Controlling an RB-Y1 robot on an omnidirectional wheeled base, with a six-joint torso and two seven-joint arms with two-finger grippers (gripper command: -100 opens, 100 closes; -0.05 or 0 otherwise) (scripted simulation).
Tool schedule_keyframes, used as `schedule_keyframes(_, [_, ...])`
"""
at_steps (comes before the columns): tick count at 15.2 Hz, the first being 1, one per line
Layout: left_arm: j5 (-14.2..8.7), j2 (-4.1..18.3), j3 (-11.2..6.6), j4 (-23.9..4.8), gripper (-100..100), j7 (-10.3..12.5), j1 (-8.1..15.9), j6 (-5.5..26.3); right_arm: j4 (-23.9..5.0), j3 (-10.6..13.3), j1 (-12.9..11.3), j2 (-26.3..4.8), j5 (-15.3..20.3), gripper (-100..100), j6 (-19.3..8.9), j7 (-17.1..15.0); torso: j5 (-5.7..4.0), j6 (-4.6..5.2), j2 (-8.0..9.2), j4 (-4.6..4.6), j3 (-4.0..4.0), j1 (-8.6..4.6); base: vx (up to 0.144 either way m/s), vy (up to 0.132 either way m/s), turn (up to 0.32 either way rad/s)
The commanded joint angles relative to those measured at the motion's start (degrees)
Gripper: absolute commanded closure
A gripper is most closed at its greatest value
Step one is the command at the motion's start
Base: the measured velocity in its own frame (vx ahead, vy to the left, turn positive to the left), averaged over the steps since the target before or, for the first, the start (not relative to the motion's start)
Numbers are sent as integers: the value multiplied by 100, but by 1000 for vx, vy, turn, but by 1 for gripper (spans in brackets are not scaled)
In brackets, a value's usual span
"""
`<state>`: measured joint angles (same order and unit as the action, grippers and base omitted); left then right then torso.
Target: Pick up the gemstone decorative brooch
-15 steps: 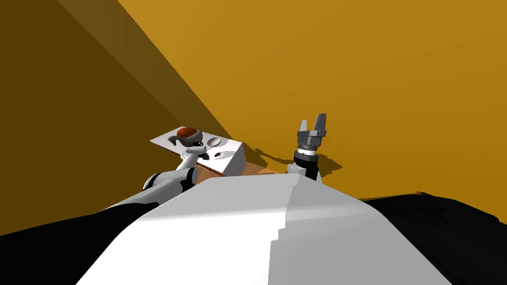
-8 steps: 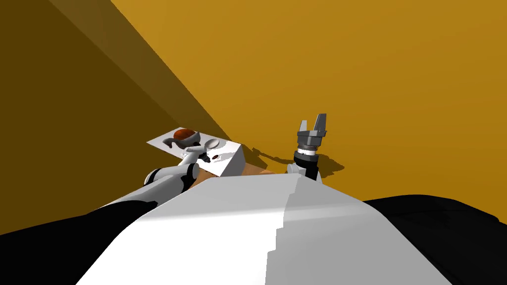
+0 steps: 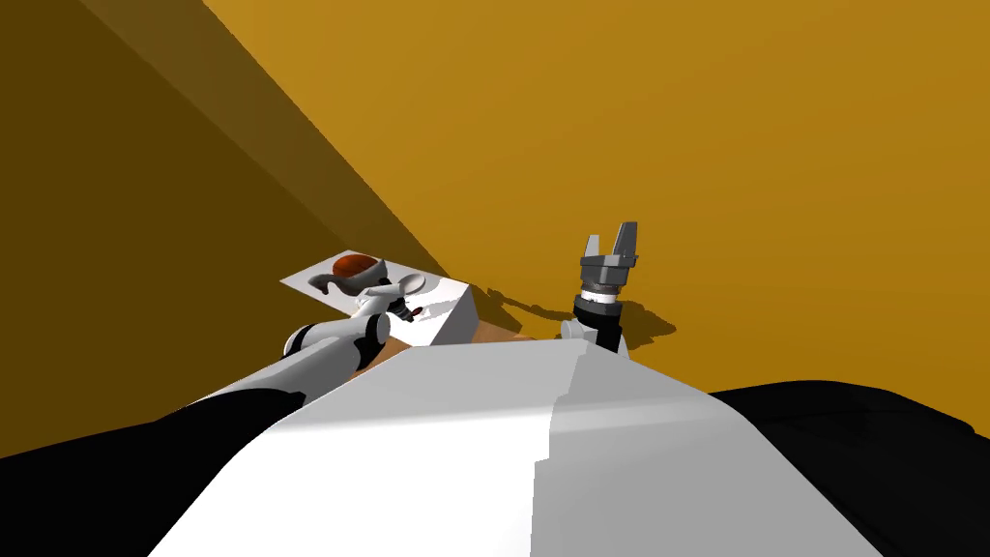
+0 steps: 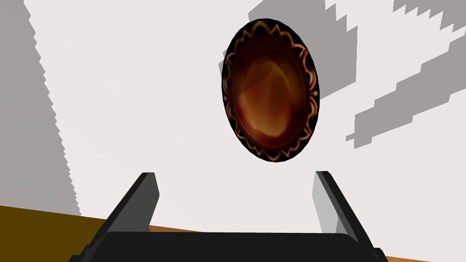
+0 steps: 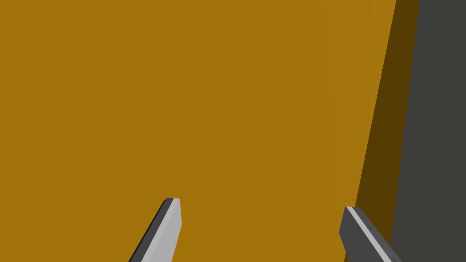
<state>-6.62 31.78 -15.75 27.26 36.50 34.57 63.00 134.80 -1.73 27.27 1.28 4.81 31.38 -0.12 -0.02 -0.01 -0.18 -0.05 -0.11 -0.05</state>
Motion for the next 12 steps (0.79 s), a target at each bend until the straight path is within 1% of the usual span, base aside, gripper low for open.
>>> schedule_keyframes(1, [-8, 10, -31, -286, -100, 65, 168, 117, 0, 0, 0, 0, 0, 0, 0, 0, 0, 0, 0, 0, 0, 0, 56, -12, 1])
schedule_keyframes(2, [-8, 10, -31, -309, -100, 65, 168, 117, 0, 0, 0, 0, 0, 0, 0, 0, 0, 1, -3, 0, -1, 0, 63, -13, -1])
schedule_keyframes(4, [-25, 3, -79, -583, -100, 158, 321, 332, 0, 0, 0, 0, 0, 0, 0, 0, 0, 1, -9, -1, -5, 0, 80, -7, -3])
schedule_keyframes(5, [-25, 3, -79, -583, -100, 158, 321, 332, 0, 0, 1, 0, 0, 0, 0, 0, 0, 1, -15, -2, -8, 1, 92, -5, -5])
schedule_keyframes(6, [-31, -1, -96, -677, -100, 189, 373, 404, 0, 0, 1, 0, 0, 0, 0, 0, 1, 0, -17, -3, -10, 2, 84, -10, -4])
schedule_keyframes(7, [-31, -1, -96, -677, -100, 189, 373, 404, 0, 0, 1, 0, 0, 0, 0, 0, 0, 0, -17, -4, -10, 1, 66, -13, -1])
schedule_keyframes(8, [-31, -1, -96, -677, -100, 189, 373, 404, 0, 0, 0, 0, 0, 0, 0, 0, 0, 0, -14, -3, -8, 0, 35, -9, 8])
schedule_keyframes(9, [-35, -4, -107, -739, -100, 211, 408, 451, 0, 0, 0, 0, 0, 0, 0, 0, 0, 0, -5, -2, -4, 1, 8, -8, 25])
schedule_keyframes(10, [-35, -4, -107, -739, -100, 211, 408, 451, 0, 0, 0, 0, 0, 0, 0, 0, 1, -1, 4, 0, 2, 2, 4, -4, 14])
schedule_keyframes(11, [-35, -15, -105, -621, -100, 212, 357, 490, 0, 0, 0, 0, 0, 0, 0, 0, 1, -1, 10, 2, 6, 3, 0, 0, 0])
schedule_keyframes(12, [-43, -77, -106, -694, -100, 189, 252, 296, 0, 0, 0, 0, 0, 0, 0, 0, 1, -1, 14, 3, 8, 4, 11, -11, 36])
